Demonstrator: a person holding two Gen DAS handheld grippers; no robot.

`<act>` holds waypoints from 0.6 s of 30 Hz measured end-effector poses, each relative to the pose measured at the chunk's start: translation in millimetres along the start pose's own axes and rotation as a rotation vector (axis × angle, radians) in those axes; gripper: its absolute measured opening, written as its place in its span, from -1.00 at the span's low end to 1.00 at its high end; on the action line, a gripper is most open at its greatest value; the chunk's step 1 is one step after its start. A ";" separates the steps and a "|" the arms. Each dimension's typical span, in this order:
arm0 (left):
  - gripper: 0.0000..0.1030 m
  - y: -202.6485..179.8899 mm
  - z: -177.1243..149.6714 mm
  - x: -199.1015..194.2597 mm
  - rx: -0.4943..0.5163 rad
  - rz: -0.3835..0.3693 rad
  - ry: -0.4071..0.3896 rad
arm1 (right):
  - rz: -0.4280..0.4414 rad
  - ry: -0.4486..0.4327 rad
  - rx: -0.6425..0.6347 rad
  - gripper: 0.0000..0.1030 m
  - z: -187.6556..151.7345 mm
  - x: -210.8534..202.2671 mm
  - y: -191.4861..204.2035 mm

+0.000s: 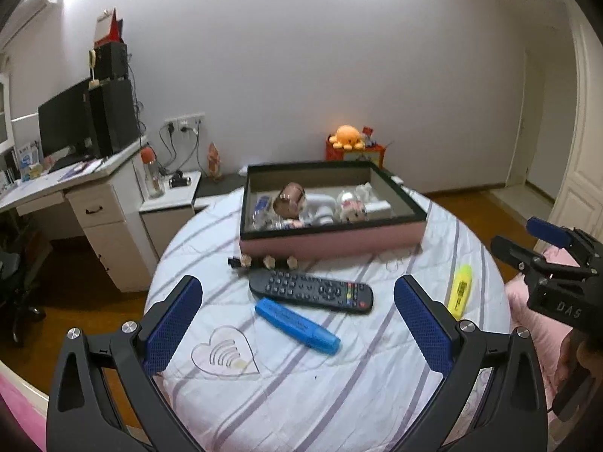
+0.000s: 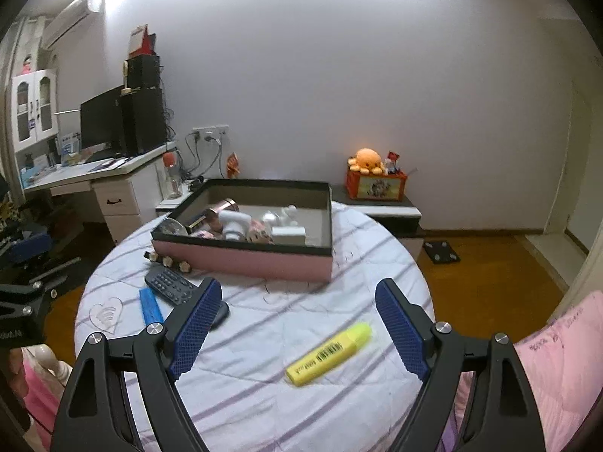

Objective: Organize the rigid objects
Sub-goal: 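Withdraw both tools from the box toward the blue and yellow highlighters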

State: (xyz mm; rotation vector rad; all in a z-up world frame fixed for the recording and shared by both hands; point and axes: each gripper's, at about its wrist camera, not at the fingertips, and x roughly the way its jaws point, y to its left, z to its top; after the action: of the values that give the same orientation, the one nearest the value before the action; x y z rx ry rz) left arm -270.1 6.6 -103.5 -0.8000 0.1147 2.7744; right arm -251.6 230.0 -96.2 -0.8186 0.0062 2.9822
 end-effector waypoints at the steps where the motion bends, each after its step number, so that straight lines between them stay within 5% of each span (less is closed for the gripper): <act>1: 1.00 -0.4 -2.0 1.9 0.000 -0.001 0.006 | -0.004 0.006 0.004 0.66 -2.2 1.7 -1.7; 18: 1.00 11.9 -30.9 35.6 -0.015 0.025 0.128 | -0.020 0.109 0.082 0.66 -31.2 33.6 -29.4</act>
State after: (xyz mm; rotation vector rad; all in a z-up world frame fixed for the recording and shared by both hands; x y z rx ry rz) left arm -286.5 -1.6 -148.5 -0.9871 0.1284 2.7487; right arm -263.1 260.4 -139.8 -0.9631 0.1226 2.8932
